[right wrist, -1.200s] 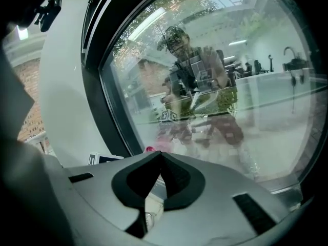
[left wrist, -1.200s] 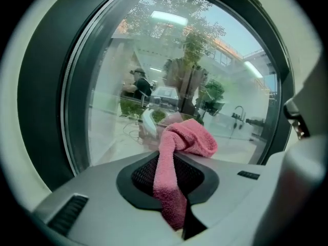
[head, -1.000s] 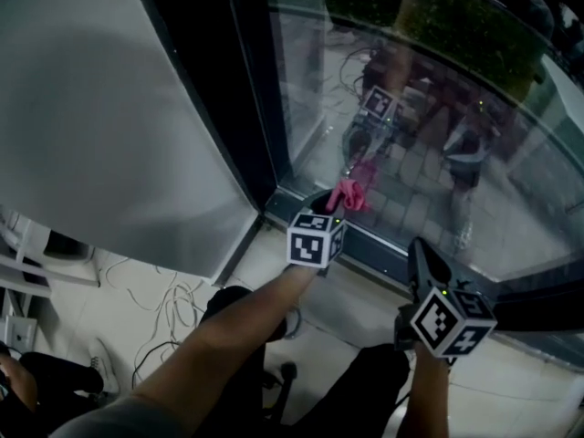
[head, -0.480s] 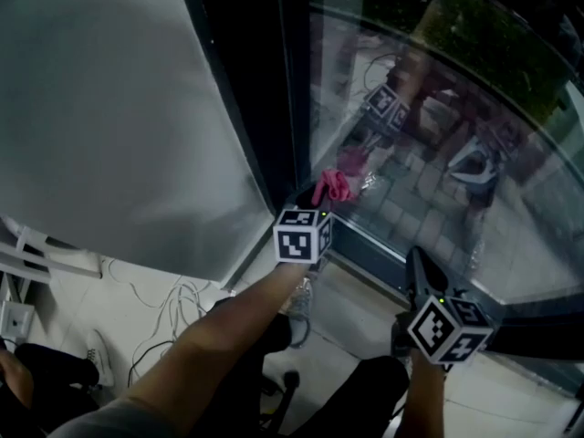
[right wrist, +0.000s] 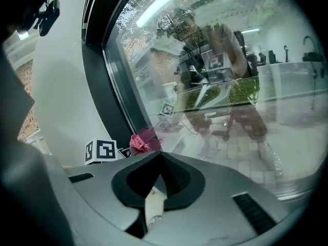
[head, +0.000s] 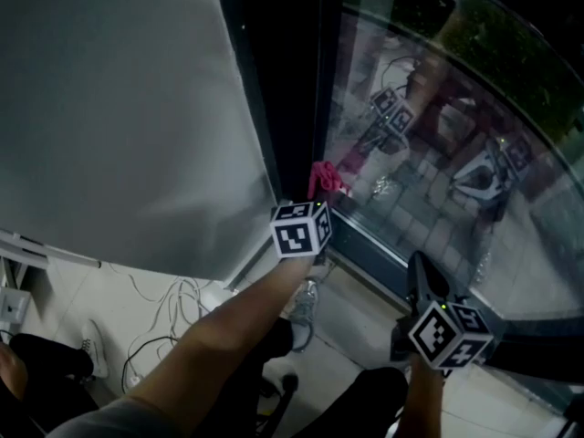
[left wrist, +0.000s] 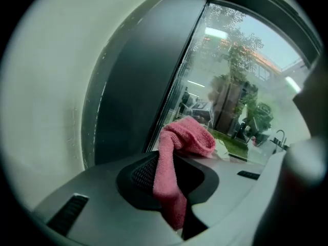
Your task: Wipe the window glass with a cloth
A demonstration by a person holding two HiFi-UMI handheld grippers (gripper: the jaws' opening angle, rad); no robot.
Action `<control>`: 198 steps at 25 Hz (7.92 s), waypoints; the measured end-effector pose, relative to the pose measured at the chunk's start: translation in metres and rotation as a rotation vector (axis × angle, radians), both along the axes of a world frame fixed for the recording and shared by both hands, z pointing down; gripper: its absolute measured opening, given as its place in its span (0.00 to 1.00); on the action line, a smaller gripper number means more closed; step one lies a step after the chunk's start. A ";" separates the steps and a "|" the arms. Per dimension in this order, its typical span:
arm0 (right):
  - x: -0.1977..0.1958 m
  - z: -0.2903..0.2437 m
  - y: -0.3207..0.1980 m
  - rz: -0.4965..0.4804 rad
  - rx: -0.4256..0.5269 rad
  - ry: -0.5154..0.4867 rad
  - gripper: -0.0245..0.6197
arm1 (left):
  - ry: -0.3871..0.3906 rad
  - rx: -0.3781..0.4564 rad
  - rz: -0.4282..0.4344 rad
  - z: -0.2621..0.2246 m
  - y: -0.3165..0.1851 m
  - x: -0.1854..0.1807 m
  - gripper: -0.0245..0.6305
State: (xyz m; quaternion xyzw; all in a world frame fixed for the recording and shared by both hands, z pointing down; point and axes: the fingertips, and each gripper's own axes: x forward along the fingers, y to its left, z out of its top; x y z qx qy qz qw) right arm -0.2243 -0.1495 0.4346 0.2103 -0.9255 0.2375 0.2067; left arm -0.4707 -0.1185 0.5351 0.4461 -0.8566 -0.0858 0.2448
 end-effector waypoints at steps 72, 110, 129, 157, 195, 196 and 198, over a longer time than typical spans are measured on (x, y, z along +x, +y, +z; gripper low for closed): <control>0.164 0.061 -0.054 0.187 -0.038 0.078 0.05 | -0.075 -0.241 0.378 0.087 -0.079 0.211 0.13; 0.389 0.055 -0.084 0.501 -0.049 -0.049 0.05 | -0.059 -0.179 0.612 0.084 -0.163 0.455 0.13; 0.453 0.063 -0.093 0.615 -0.058 -0.094 0.05 | -0.068 -0.188 0.812 0.086 -0.209 0.600 0.13; 0.524 0.070 -0.107 0.819 -0.125 -0.172 0.05 | -0.092 -0.176 1.017 0.114 -0.251 0.734 0.13; 0.486 0.064 -0.114 0.729 -0.131 -0.089 0.05 | -0.008 -0.307 0.926 0.164 -0.230 0.656 0.13; 0.482 0.064 -0.114 0.722 -0.131 -0.087 0.05 | -0.014 -0.306 0.921 0.164 -0.229 0.649 0.13; 0.475 0.064 -0.114 0.706 -0.131 -0.084 0.05 | -0.024 -0.301 0.916 0.161 -0.226 0.636 0.13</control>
